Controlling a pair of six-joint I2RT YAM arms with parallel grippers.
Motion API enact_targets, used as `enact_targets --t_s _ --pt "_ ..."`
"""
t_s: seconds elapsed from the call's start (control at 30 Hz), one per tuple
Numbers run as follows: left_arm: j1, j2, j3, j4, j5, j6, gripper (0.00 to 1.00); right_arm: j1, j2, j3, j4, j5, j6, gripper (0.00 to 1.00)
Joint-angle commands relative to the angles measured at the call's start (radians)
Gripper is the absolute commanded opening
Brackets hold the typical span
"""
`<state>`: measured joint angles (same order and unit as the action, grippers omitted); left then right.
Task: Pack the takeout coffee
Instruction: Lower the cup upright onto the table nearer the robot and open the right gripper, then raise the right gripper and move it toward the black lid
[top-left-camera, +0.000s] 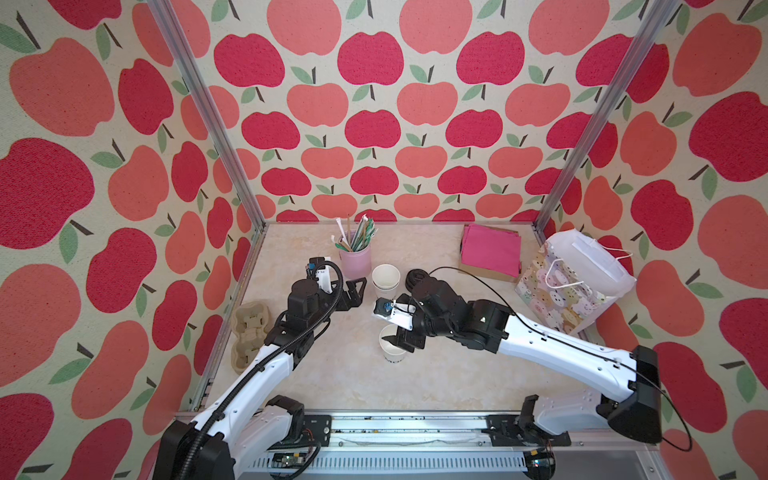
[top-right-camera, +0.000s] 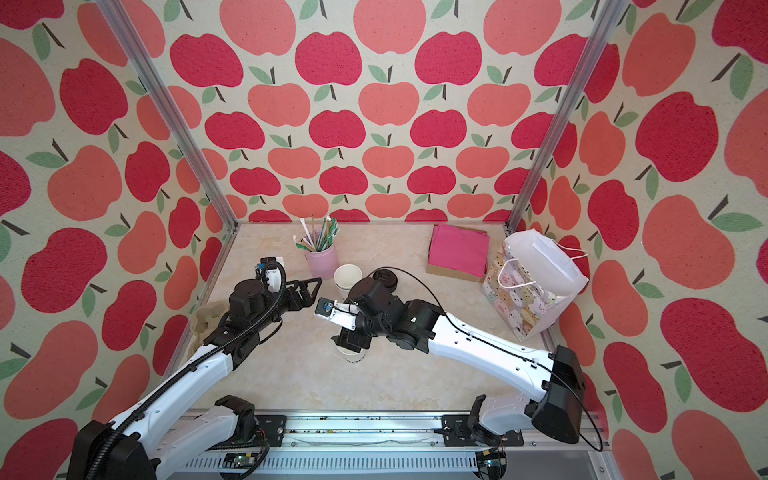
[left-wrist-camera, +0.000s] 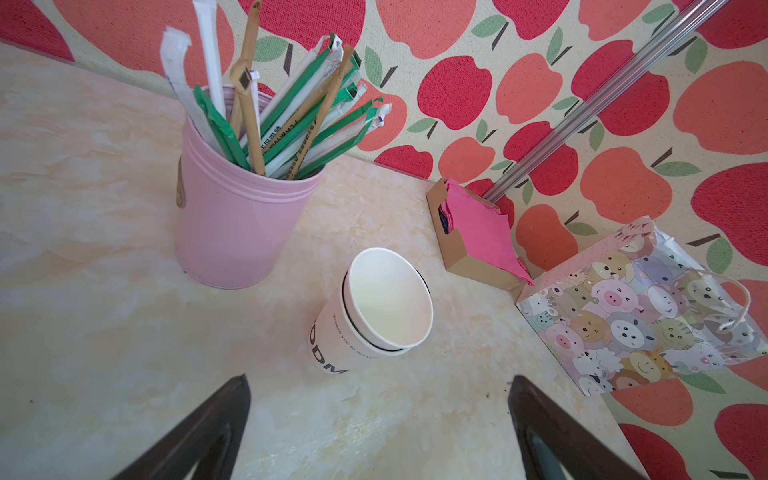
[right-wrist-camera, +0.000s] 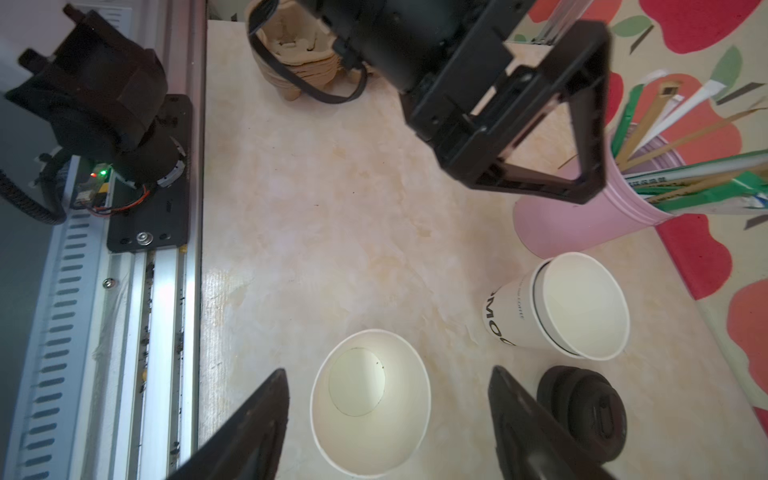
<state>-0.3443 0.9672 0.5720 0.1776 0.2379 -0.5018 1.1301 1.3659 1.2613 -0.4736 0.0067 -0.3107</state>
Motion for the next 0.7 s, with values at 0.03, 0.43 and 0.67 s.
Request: enact_targets --t_s 0.03,0.43,0.67 --pt "0.004 -0.037 -0.012 -0.055 -0.067 0.022 0.99 -0.058 0.093 0.092 -0.039 0.158 0.035 0.89" --pt "0.005 -0.119 -0.035 -0.101 -0.129 0.032 0.99 -0.189 0.428 0.292 -0.061 0.308 0.198 0.99" --pt "0.005 -0.118 -0.037 -0.093 -0.136 0.038 0.99 -0.234 0.52 0.334 -0.051 0.287 0.242 0.99"
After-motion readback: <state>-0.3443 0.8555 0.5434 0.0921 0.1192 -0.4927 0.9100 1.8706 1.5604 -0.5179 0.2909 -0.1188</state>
